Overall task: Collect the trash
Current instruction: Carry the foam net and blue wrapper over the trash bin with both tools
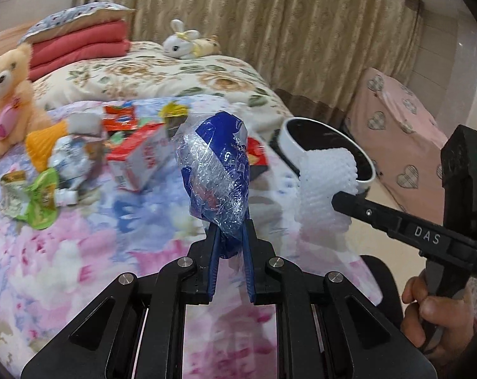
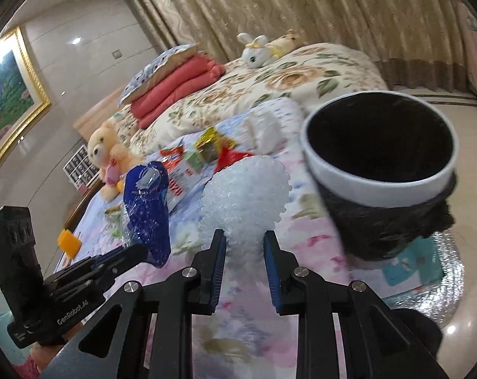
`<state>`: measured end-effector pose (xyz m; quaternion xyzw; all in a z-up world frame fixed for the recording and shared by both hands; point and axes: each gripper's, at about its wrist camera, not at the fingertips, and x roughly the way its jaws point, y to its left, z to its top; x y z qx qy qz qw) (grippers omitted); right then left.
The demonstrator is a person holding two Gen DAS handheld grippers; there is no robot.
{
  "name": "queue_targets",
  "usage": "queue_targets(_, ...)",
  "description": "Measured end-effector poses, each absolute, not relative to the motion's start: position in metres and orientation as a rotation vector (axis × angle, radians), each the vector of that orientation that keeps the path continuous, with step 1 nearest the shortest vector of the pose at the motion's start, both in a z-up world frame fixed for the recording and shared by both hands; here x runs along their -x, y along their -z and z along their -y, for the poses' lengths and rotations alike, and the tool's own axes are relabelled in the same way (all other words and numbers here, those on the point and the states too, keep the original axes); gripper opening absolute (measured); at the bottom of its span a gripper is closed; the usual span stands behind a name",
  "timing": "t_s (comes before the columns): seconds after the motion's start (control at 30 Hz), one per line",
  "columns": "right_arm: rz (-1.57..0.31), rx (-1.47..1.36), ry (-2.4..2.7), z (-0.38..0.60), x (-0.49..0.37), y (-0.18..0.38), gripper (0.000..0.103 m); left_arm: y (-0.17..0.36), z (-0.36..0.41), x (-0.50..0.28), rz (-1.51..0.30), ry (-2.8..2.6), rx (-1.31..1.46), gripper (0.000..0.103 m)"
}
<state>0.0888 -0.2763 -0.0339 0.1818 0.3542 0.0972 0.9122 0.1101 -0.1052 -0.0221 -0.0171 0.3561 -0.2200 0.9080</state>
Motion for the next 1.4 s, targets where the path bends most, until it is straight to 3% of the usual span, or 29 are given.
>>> queue_targets(1.4, -0.678, -0.432, 0.007, 0.418, -0.118, 0.015, 0.028, -0.001, 0.271, -0.173, -0.791, 0.662, -0.094, 0.013)
